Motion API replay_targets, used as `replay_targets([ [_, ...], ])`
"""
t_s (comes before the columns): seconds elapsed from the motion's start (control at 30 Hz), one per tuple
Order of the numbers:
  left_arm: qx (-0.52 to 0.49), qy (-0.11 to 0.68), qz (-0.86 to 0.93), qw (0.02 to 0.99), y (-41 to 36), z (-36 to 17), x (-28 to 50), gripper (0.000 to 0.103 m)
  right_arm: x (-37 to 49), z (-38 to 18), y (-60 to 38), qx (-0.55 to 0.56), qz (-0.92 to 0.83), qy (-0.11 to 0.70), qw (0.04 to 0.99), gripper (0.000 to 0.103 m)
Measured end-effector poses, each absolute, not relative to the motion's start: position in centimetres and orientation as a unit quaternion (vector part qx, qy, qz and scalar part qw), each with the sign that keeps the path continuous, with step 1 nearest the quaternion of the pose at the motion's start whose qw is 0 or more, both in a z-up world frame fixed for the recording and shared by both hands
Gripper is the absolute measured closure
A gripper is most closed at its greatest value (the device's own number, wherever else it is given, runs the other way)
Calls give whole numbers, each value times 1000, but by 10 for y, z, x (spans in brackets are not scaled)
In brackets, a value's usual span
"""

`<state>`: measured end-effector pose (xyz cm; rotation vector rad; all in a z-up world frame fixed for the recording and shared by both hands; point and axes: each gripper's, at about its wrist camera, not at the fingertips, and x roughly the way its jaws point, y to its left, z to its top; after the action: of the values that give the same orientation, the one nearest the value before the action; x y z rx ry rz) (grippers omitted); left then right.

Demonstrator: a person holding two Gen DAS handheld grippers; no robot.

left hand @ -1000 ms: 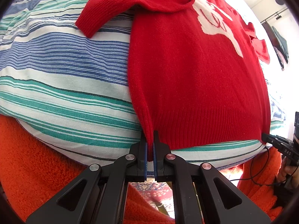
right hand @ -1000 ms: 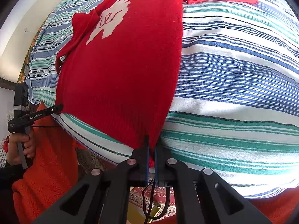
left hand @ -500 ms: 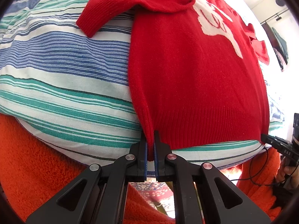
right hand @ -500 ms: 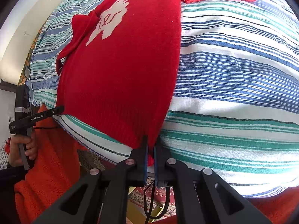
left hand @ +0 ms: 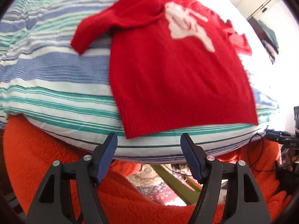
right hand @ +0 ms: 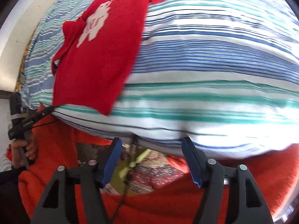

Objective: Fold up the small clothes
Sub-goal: 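Open both grippers and release the sweater hem, then grasp a sweater sleeve cuff with the right gripper and pull it outward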

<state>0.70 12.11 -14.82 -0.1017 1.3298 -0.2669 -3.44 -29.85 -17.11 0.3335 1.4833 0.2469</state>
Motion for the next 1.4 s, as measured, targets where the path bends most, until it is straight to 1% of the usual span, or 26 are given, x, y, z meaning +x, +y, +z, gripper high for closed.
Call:
replay_targets([
  [0.07, -64, 586, -122, 798, 129, -129, 1, 31, -43, -161, -312, 129, 85, 667, 729, 37],
  [0.13, -78, 562, -119, 815, 139, -114, -5, 29, -46, -146, -326, 110, 51, 649, 751, 37],
  [0.17, -83, 553, -117, 821, 141, -109, -8, 26, -44, -136, -333, 101, 35, 633, 767, 37],
  [0.27, -91, 539, -114, 830, 141, -100, -7, 26, -29, -106, -347, 63, 1, 574, 817, 37],
  [0.4, -85, 534, -116, 833, 128, -93, -4, 26, 19, -92, -335, 3, 32, 508, 861, 36],
  [0.47, -87, 532, -118, 834, 125, -91, -6, 26, 51, -97, -316, -29, 59, 492, 868, 36],
  [0.6, -86, 537, -107, 832, 122, -92, -8, 26, 122, -127, -261, -93, 124, 492, 857, 36],
  [0.7, -95, 537, -94, 833, 127, -88, -10, 26, 162, -174, -225, -234, 119, 496, 828, 36],
  [0.77, -100, 531, -84, 837, 134, -85, -13, 24, 180, -200, -220, -288, 124, 511, 801, 38],
  [0.8, -102, 531, -79, 837, 136, -86, -14, 22, 186, -207, -221, -300, 128, 510, 796, 38],
  [0.87, -120, 538, -71, 831, 142, -92, -13, 21, 193, -209, -225, -298, 143, 500, 801, 38],
  [0.93, -131, 550, -71, 822, 143, -99, -9, 21, 201, -208, -229, -286, 145, 498, 806, 38],
  [0.97, -133, 556, -71, 817, 143, -102, -7, 21, 203, -205, -234, -269, 145, 499, 811, 50],
  [1.0, -130, 559, -72, 816, 142, -103, -6, 21, 205, -202, -239, -251, 142, 500, 816, 73],
  [1.07, -123, 562, -74, 814, 138, -104, -5, 21, 207, -190, -252, -217, 120, 489, 836, 91],
  [1.13, -120, 563, -76, 814, 137, -105, -5, 21, 208, -167, -280, -140, 106, 470, 865, 91],
  [1.2, -123, 565, -75, 812, 138, -106, -5, 21, 204, -141, -335, -30, 60, 445, 893, 92],
  [1.27, -128, 568, -73, 810, 139, -109, -4, 21, 192, -126, -404, 92, -3, 416, 905, 92],
  [1.33, -128, 576, -71, 804, 138, -112, -1, 21, 172, -131, -472, 197, -71, 402, 892, 92],
  [1.4, -121, 581, -74, 802, 134, -113, 0, 21, 152, -151, -527, 262, -124, 408, 866, 92],
])
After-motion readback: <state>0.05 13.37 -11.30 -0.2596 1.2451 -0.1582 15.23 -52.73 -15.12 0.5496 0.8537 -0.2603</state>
